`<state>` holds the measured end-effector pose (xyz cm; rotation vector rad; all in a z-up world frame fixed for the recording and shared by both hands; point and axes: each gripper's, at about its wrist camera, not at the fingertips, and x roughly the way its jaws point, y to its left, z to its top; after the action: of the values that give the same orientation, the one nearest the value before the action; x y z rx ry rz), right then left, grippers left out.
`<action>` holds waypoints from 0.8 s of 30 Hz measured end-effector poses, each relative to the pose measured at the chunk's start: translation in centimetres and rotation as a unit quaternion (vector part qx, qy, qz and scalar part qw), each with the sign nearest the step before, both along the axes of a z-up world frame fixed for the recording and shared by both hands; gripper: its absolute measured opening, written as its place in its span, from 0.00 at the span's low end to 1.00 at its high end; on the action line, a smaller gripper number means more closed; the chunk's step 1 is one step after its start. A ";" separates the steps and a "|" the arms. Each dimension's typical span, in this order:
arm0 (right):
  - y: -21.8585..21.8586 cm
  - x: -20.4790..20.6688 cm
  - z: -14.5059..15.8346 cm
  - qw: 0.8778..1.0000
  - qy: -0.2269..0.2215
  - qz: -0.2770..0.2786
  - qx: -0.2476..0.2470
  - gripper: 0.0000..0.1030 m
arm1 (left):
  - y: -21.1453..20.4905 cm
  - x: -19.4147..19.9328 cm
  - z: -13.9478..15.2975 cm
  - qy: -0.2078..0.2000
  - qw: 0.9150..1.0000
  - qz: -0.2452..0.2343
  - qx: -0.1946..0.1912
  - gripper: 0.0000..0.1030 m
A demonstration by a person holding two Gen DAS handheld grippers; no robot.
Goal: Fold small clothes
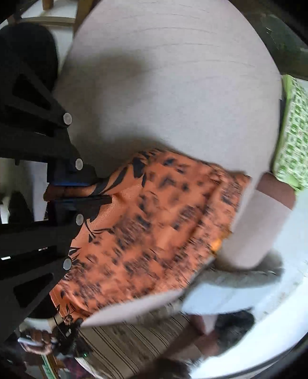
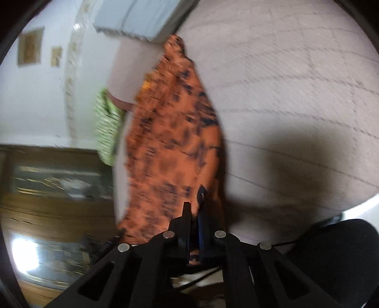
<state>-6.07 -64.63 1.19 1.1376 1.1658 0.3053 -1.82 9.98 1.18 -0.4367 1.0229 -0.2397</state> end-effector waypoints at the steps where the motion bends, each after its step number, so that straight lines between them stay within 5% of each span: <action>1: -0.1 0.8 0.7 0.999 -0.022 -0.009 0.026 0.04 | 0.3 0.8 1.0 -0.010 1.000 -0.004 -0.021 0.07; 5: -0.9 6.3 3.4 0.994 -0.085 -0.025 0.067 0.04 | 0.4 6.0 4.6 -0.040 0.998 -0.025 -0.043 0.07; 10: -2.5 19.9 6.2 0.988 -0.148 -0.036 0.037 0.04 | 0.5 18.4 8.6 -0.081 0.995 -0.024 -0.061 0.07; 13: -3.0 29.4 5.0 0.989 -0.140 -0.051 -0.009 0.04 | 0.1 26.2 8.5 -0.090 0.994 -0.002 -0.061 0.09; 16: -2.6 36.3 -1.1 0.996 -0.066 -0.056 -0.019 0.08 | -0.5 34.4 3.5 -0.047 0.997 0.052 -0.025 0.21; 18: -1.9 38.8 -5.5 0.996 -0.011 -0.040 -0.076 0.18 | -0.4 37.7 -0.7 -0.001 0.995 0.095 0.016 0.63; 19: -1.8 39.2 -7.9 0.995 0.021 -0.043 -0.087 0.35 | -0.1 39.3 -3.6 0.050 0.990 0.120 0.045 0.68; 20: -1.9 38.7 -8.4 0.995 0.002 -0.067 -0.071 0.34 | 0.2 39.7 -4.9 0.078 0.988 0.131 0.036 0.68; 21: -2.0 38.1 -8.0 0.994 -0.019 -0.083 -0.064 0.37 | 0.8 39.5 -5.3 0.073 0.987 0.141 0.012 0.68; 23: -1.6 38.1 -6.2 0.995 -0.048 -0.061 -0.069 0.80 | 1.3 38.9 -3.9 0.044 0.991 0.128 0.001 0.69; 24: -1.5 38.0 -4.6 0.993 -0.050 -0.050 -0.097 0.83 | 1.6 38.5 -3.0 0.035 0.992 0.122 0.004 0.69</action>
<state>31.90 -66.17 -3.42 0.9951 1.0229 0.1647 36.69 11.56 -1.81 -0.5608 1.0288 -0.0017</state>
